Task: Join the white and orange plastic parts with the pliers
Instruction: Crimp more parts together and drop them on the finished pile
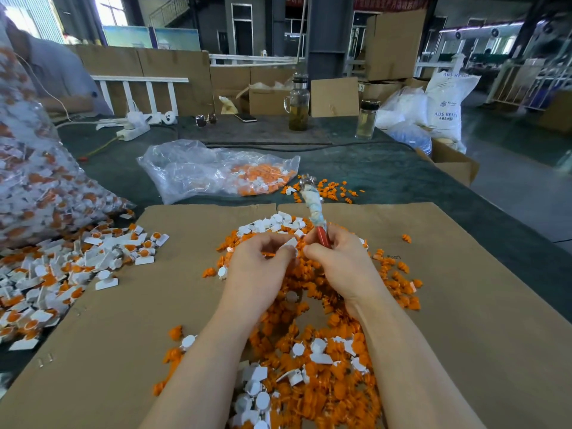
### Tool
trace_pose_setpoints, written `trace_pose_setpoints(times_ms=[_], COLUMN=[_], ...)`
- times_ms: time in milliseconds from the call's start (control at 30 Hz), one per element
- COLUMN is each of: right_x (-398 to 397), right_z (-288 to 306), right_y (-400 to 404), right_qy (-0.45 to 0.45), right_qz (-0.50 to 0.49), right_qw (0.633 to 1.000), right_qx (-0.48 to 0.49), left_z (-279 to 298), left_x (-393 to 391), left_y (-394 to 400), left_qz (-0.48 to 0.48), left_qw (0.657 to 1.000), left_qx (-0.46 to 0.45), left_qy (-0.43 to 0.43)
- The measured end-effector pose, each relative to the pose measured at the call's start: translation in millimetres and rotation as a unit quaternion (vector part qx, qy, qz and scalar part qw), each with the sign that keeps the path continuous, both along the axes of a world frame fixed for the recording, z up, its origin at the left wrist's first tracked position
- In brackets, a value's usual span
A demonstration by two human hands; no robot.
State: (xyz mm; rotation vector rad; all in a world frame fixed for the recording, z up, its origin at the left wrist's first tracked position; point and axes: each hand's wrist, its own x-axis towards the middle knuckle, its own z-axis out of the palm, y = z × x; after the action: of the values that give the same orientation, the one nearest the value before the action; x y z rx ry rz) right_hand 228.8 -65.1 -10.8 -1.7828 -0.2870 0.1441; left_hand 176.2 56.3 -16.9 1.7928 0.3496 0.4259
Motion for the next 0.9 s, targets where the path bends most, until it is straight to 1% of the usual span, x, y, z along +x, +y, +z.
trace_pose_setpoints(times_ms=[100, 233, 400, 533, 700, 900], right_x=[0.0, -0.6, -1.4, -1.5, -2.5, -3.5], right_z=[-0.3, -0.4, -1.0, -1.0, -1.6, -2.7], right_y=[-0.1, 0.7, 3.5, 2.8, 4.0, 5.9], right_qy=[-0.018, -0.059, -0.104, -0.14, -0.179, -0.214], right_qz=[-0.003, -0.003, -0.033, -0.047, -0.057, -0.08], right_qw=[1.0, 0.998, 0.994, 0.988, 0.978, 0.963], right_qx=[0.002, 0.012, -0.011, -0.035, -0.095, -0.14], left_z=[1.7, 2.2, 1.4, 1.7, 3.2, 3.1], left_x=[-1.3, -1.0, -0.8, -0.9, -1.3, -0.5], left_y=[-2.9, -3.4, -0.1, 0.2, 0.1, -0.5], left_qz=[0.013, 0.041, 0.074, 0.076, 0.085, 0.108], left_qw=[0.998, 0.993, 0.985, 0.981, 0.98, 0.991], left_qx=[-0.065, -0.114, -0.157, -0.179, -0.177, -0.083], left_qy=[0.011, 0.014, -0.003, -0.008, -0.014, -0.02])
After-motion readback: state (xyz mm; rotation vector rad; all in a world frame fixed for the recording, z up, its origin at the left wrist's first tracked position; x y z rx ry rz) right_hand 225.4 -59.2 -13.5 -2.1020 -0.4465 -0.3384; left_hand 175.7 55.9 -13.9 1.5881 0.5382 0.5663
